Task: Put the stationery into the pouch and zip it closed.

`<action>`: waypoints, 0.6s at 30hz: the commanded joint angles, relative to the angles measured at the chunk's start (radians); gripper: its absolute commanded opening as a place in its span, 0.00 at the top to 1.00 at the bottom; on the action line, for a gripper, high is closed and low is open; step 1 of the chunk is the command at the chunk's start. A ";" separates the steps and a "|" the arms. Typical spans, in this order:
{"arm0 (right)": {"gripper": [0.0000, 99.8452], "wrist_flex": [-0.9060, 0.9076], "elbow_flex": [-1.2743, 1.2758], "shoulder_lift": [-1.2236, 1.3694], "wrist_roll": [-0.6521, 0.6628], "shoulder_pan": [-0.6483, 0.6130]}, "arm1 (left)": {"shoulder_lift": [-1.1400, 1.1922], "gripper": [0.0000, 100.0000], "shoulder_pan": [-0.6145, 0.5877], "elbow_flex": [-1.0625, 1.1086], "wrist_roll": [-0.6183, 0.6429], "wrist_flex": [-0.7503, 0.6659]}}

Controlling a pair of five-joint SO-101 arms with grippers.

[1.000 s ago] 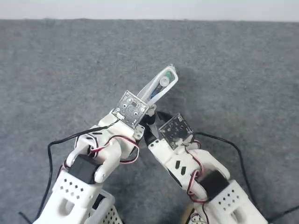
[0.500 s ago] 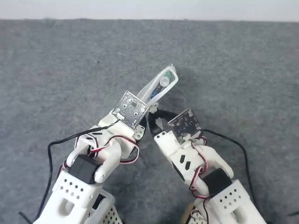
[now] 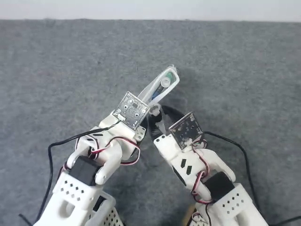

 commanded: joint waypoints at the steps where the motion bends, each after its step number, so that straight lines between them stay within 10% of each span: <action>1: 0.85 -0.024 -0.068 -0.031 0.011 -0.010 | -0.002 0.99 -0.006 -0.002 0.018 -0.026; 18: 0.99 -0.082 -0.072 -0.033 0.005 0.041 | -0.002 0.99 -0.006 -0.001 0.018 -0.026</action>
